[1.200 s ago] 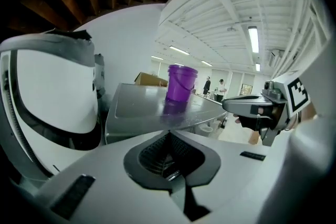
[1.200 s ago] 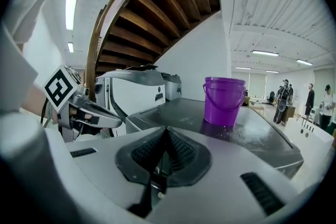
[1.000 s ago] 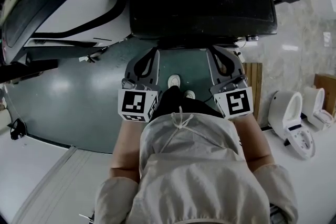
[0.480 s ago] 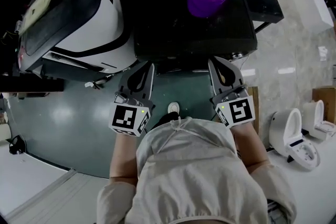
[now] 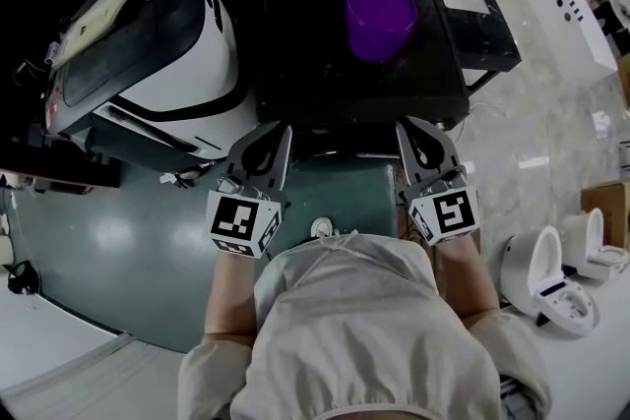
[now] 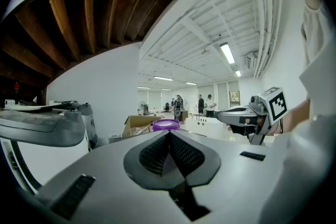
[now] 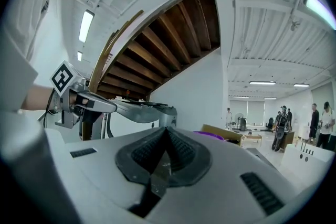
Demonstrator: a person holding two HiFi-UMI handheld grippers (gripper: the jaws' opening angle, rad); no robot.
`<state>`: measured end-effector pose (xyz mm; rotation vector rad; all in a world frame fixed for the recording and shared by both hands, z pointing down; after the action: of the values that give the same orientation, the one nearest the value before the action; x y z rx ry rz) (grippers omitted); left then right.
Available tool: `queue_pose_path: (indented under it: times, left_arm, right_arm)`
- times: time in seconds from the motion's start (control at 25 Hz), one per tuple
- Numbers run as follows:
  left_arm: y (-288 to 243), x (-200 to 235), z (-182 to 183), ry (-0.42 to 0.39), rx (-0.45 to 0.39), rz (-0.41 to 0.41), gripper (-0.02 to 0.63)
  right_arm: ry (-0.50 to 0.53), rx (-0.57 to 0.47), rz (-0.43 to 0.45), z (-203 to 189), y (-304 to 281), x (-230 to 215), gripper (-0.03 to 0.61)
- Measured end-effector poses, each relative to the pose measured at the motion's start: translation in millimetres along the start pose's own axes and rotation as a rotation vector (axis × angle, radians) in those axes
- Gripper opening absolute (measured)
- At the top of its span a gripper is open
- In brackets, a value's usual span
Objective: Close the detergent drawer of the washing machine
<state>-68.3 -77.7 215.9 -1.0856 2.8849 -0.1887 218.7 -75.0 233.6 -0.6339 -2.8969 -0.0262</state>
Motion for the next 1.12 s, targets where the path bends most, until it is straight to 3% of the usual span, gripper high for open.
queue_pose_path:
  times: [1.12]
  left_arm:
    - [17,-12,-1,0.008,-0.005,0.024,0.018]
  right_arm:
    - [-0.029,0.016,0.000,-4,12,14,0.002]
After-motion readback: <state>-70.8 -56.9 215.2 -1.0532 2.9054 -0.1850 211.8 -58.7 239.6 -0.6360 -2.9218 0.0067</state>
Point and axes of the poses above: the fingertips, and each gripper's own axes: y backward along the fingers, x to its left, z out of its top, the point moved 10 cm from there along y, backward along the fingers, and after that the axes turned 8 degrees about -z, right-handed, at the moved point
